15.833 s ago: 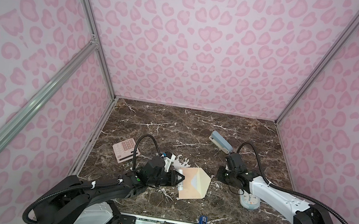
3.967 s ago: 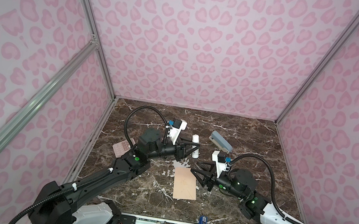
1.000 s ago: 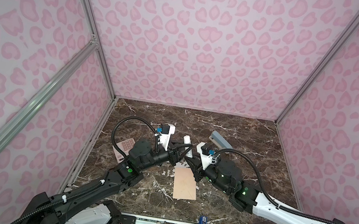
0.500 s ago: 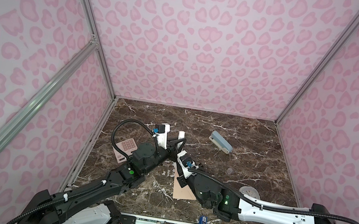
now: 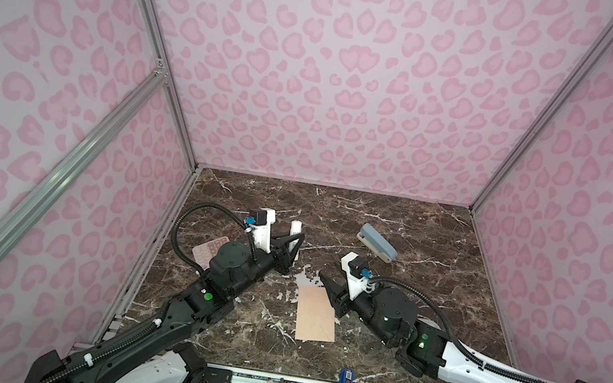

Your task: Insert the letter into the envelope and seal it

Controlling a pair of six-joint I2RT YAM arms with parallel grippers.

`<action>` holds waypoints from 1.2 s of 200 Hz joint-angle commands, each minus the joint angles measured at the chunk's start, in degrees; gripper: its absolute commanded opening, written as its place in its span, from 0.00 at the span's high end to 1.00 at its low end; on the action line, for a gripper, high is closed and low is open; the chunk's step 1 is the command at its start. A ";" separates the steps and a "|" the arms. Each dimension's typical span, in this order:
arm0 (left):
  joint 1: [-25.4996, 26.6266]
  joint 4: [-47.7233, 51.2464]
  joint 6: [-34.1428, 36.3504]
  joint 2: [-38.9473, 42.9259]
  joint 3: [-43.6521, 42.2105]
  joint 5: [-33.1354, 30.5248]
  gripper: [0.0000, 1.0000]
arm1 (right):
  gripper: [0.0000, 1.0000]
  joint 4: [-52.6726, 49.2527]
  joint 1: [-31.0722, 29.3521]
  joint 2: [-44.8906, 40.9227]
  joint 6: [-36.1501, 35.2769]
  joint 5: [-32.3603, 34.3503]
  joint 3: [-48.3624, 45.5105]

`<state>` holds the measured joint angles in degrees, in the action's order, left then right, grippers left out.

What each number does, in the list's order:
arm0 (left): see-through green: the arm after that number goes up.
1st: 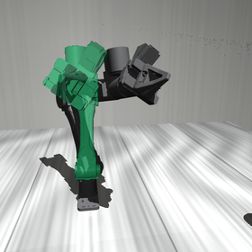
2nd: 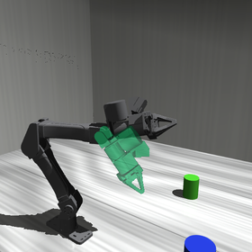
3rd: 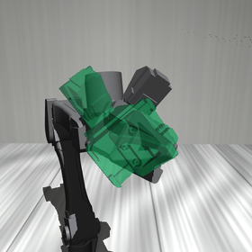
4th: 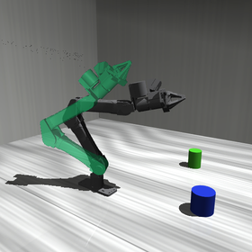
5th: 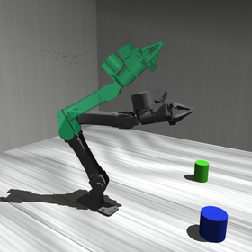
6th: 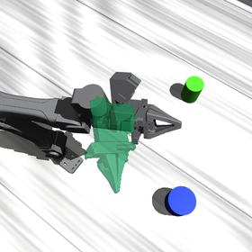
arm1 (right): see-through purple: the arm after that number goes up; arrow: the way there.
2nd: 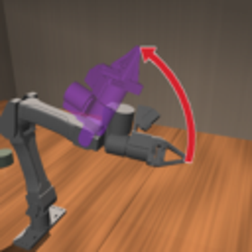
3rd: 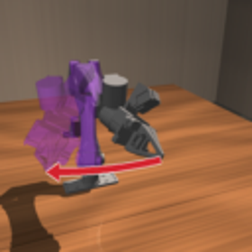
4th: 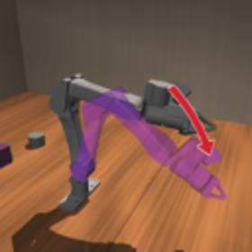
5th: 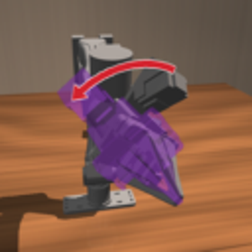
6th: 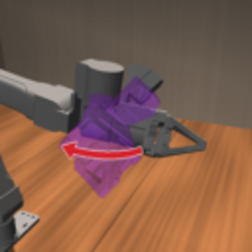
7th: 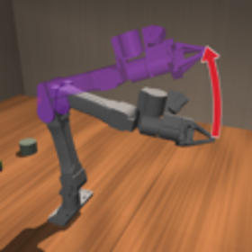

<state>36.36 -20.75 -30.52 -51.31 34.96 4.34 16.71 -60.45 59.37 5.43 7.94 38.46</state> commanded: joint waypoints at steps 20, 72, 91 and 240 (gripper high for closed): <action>-2.40 -10.67 -3.34 -1.97 0.30 23.06 0.88 | 0.52 11.64 8.26 -1.94 10.21 -27.58 -4.66; -2.78 -32.71 -10.48 -8.02 -4.28 29.40 0.90 | 0.50 18.47 10.61 1.45 15.78 -38.27 -3.72; -2.78 -34.84 -11.19 -9.04 -4.24 29.34 0.90 | 0.49 20.92 10.70 2.19 16.83 -39.02 -3.98; -2.26 -42.37 -14.41 -12.28 -5.35 29.96 0.90 | 0.54 29.42 11.13 10.47 22.50 -40.27 -1.25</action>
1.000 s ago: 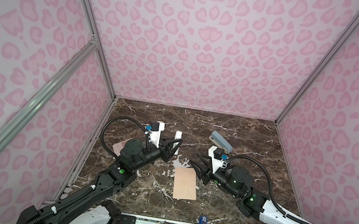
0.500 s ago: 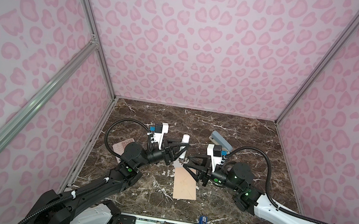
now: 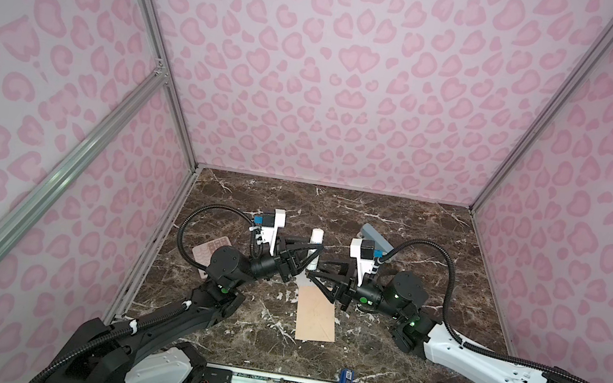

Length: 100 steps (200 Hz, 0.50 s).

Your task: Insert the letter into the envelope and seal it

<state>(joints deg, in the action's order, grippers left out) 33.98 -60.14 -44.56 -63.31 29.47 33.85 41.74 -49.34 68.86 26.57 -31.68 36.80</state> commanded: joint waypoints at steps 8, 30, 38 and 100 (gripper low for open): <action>0.21 -3.11 -0.35 -0.32 0.02 0.35 0.90 | 0.54 4.49 0.04 1.47 1.60 -0.66 0.71; 0.39 -3.33 -0.36 -0.50 0.02 0.35 0.90 | 0.56 5.40 0.04 2.54 2.17 -0.84 1.42; 0.48 -3.38 -0.36 -0.59 0.02 0.34 0.90 | 0.57 5.80 0.03 2.71 2.37 -0.95 1.46; 0.64 -3.31 -0.18 -0.32 0.06 0.22 0.89 | 0.64 3.70 0.12 3.56 2.15 -0.77 1.87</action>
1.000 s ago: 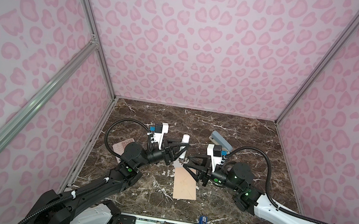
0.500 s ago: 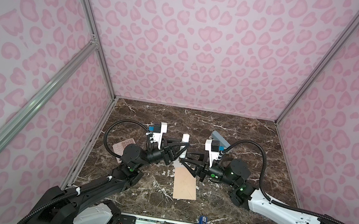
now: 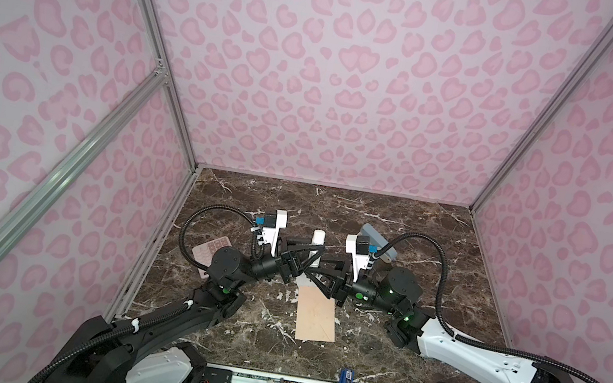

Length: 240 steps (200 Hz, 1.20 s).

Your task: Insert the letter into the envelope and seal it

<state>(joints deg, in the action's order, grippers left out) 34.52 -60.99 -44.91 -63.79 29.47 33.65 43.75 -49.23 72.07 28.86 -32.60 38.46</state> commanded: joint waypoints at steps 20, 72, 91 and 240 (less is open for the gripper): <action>0.11 -2.44 0.17 0.16 0.14 0.44 0.89 | 0.68 1.61 0.17 0.22 0.09 0.32 0.21; 0.19 -0.24 1.67 0.87 -0.26 -0.05 0.89 | 0.73 -1.31 0.80 -1.09 0.76 2.88 0.53; 0.33 3.14 3.67 2.26 -0.73 -0.93 0.89 | 0.76 -5.24 1.08 -2.44 -0.32 6.02 1.08; 3.21 19.34 12.84 7.30 0.31 -9.00 0.92 | 0.78 -30.41 -2.91 -4.35 -14.18 22.20 9.25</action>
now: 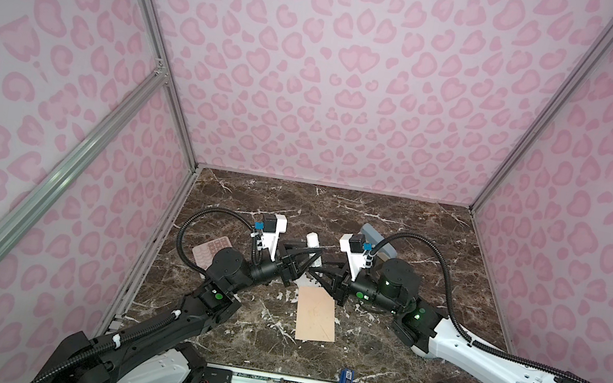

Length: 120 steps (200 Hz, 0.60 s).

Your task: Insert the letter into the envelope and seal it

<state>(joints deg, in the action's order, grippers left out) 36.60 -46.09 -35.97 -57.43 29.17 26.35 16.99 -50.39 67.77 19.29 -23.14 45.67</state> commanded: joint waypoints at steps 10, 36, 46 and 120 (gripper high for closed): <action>1.83 5.73 4.70 1.30 0.46 -3.83 0.92 | 0.78 -5.36 -3.31 0.00 -6.46 17.30 3.08; 3.23 8.13 5.97 1.96 0.32 -9.41 0.93 | 0.78 -6.63 -6.80 0.15 -9.36 28.60 4.37; 3.48 8.54 6.07 2.22 0.15 -11.19 0.93 | 0.78 -6.46 -7.83 0.25 -10.24 31.79 4.56; 4.54 8.48 5.54 3.05 -1.02 -19.39 0.94 | 0.79 -6.18 -16.26 3.36 -15.37 53.51 7.21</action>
<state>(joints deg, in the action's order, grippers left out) 40.95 -40.32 -31.35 -54.11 28.56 11.99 6.96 -64.71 69.91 6.35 15.09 51.46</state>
